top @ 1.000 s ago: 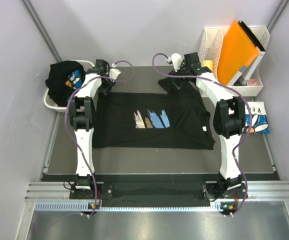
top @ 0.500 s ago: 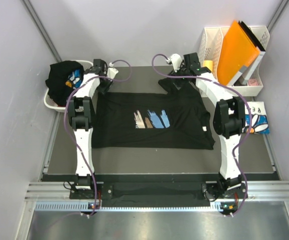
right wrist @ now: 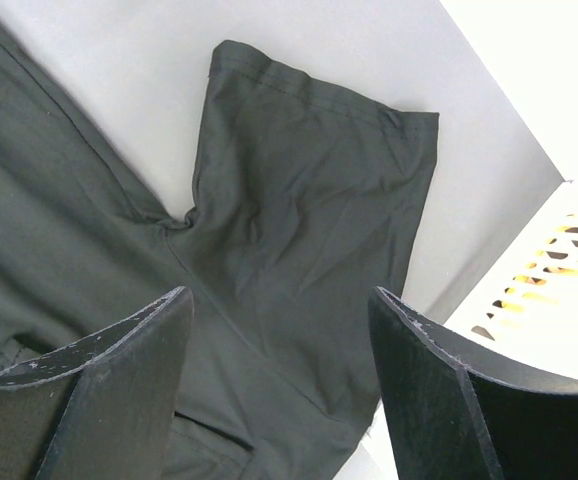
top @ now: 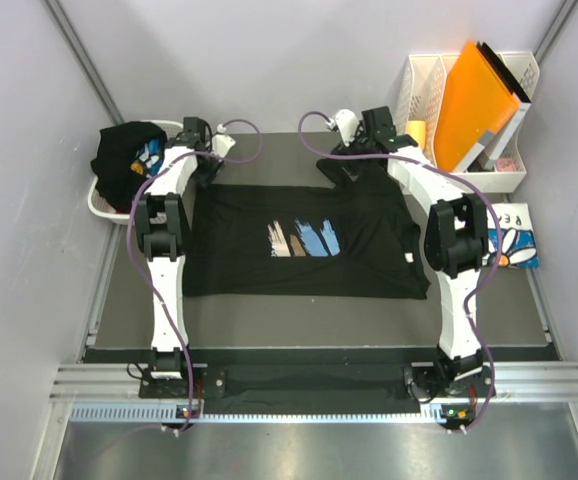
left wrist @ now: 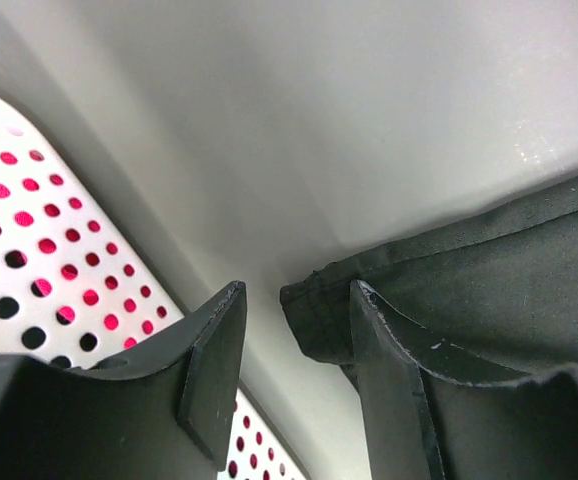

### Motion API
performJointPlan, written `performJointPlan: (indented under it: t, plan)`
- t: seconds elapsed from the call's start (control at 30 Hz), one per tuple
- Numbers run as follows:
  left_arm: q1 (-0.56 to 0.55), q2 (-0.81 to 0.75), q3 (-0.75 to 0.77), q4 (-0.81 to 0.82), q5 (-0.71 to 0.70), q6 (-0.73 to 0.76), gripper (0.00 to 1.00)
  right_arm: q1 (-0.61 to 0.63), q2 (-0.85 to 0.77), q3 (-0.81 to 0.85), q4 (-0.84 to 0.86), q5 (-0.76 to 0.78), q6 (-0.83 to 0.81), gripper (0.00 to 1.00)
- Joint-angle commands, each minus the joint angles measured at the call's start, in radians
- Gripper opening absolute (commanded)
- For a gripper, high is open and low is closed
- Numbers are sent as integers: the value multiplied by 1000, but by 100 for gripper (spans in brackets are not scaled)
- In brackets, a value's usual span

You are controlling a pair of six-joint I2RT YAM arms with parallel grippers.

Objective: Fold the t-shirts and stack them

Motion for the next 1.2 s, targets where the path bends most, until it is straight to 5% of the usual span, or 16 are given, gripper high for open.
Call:
performJointPlan:
  t: [0.0, 0.17, 0.63, 0.8, 1.17]
  plan:
    - [7, 58, 10, -1, 62, 3, 50, 14, -50, 30, 48, 7, -14, 70]
    - [5, 76, 8, -41, 71, -3, 35, 15, -67, 11, 62, 20, -25, 70]
    - [5, 82, -28, -86, 76, -6, 20, 14, -136, -78, 80, 43, -56, 70]
    - [7, 84, -33, -104, 77, 21, 0, 2, -127, -124, 88, 43, -30, 71]
    - [5, -28, -53, -101, 135, -18, 0, -75, 32, 93, -61, -63, 82, 76]
